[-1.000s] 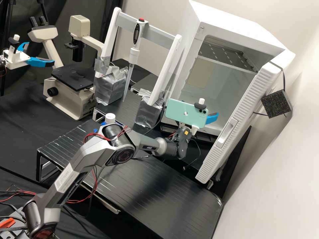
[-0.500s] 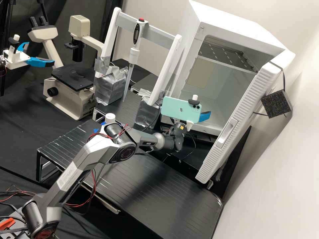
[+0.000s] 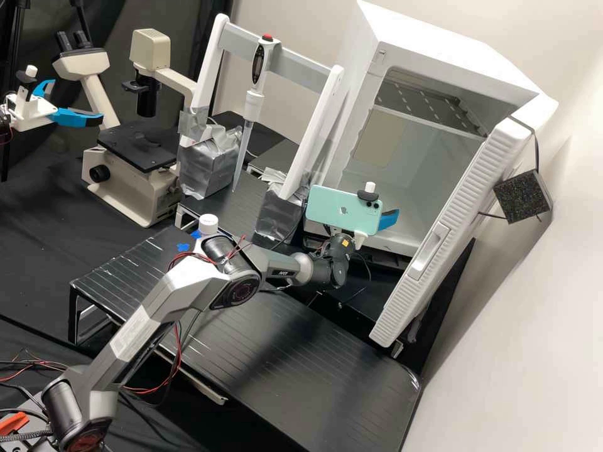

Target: Move the petri dish to the microscope

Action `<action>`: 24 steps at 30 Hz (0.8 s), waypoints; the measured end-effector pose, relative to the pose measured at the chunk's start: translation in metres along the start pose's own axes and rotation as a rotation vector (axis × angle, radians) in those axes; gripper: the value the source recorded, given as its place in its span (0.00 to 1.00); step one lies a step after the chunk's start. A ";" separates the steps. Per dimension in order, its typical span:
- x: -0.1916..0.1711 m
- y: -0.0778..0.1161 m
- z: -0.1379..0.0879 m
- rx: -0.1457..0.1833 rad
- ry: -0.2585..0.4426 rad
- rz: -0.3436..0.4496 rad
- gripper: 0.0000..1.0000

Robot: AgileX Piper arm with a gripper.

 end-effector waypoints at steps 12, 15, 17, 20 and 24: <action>0.002 0.003 0.000 -0.019 -0.010 -0.001 0.00; 0.003 0.002 0.001 -0.017 -0.013 -0.003 0.00; 0.003 0.001 0.003 -0.016 -0.016 -0.004 0.00; 0.002 0.001 0.004 -0.016 -0.018 -0.004 0.00; 0.001 0.003 0.006 -0.016 -0.022 -0.002 0.00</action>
